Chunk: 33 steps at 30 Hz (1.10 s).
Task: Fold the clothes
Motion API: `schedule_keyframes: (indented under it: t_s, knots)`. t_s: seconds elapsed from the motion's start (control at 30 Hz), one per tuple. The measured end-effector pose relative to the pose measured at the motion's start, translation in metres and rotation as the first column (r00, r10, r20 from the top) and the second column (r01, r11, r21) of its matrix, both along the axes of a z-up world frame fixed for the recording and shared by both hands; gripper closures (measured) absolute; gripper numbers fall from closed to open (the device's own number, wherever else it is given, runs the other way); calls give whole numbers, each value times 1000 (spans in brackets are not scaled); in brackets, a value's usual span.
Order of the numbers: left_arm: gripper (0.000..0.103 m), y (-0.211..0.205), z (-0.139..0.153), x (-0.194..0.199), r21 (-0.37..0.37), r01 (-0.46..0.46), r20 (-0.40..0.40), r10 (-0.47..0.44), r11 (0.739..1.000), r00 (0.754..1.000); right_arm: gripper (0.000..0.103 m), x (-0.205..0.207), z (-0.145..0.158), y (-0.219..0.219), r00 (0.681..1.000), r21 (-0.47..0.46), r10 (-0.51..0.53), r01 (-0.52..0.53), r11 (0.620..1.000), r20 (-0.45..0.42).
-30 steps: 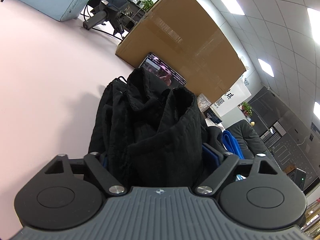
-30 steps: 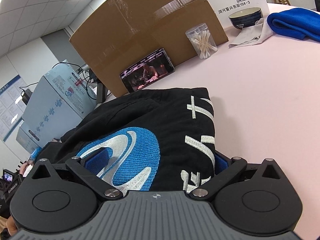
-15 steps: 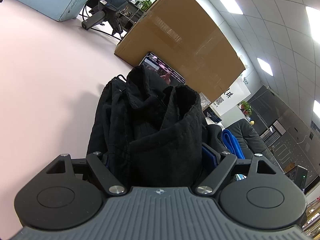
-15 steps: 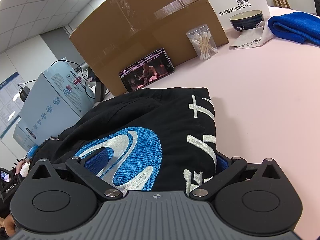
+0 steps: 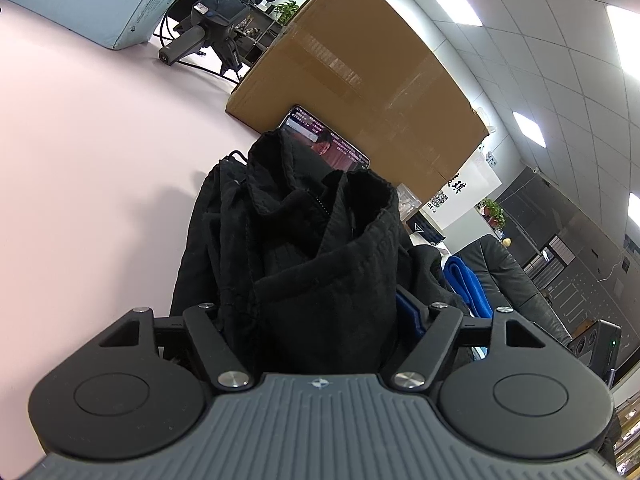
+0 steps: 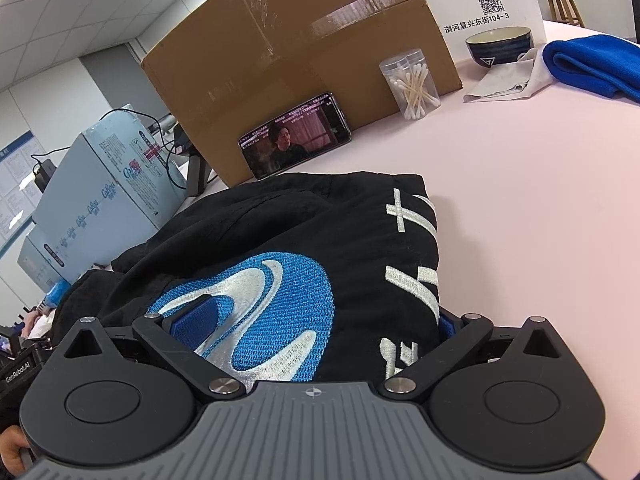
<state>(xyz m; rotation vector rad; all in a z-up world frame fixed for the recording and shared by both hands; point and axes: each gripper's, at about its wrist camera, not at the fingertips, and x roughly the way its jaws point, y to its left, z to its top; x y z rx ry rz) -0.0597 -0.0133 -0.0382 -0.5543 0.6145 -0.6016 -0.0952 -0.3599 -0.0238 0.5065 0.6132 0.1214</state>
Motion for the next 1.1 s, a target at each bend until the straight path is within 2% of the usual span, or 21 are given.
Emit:
schedule_keyframes:
  t_s: [0.17, 0.23, 0.47, 0.77, 0.93, 1.1]
  knots:
    - [34, -1, 0, 1, 5, 1, -4, -1, 1000, 1000, 1, 1, 0, 2, 1000, -11, 1, -1, 1000, -1]
    - [31, 0, 0, 2, 1, 3, -16, -3, 1000, 1000, 1, 1, 0, 2, 1000, -14, 3, -3, 1000, -3]
    - [28, -5, 1, 5, 19, 15, -25, -15, 1000, 1000, 8, 1, 1, 2, 1000, -22, 16, -16, 1000, -5]
    - [47, -8, 3, 1, 26, 10, -16, -10, 1000, 1000, 20, -4, 6, 4, 1000, -45, 9, -8, 999, 7]
    - [52, -9, 3, 0, 26, 7, -15, -7, 1000, 1000, 25, -6, 6, 5, 1000, -44, -2, 2, 999, 10]
    - [59, -11, 5, -3, 31, 4, -2, -4, 999, 1000, 38, -9, 9, 4, 1000, -41, -15, 16, 999, 26]
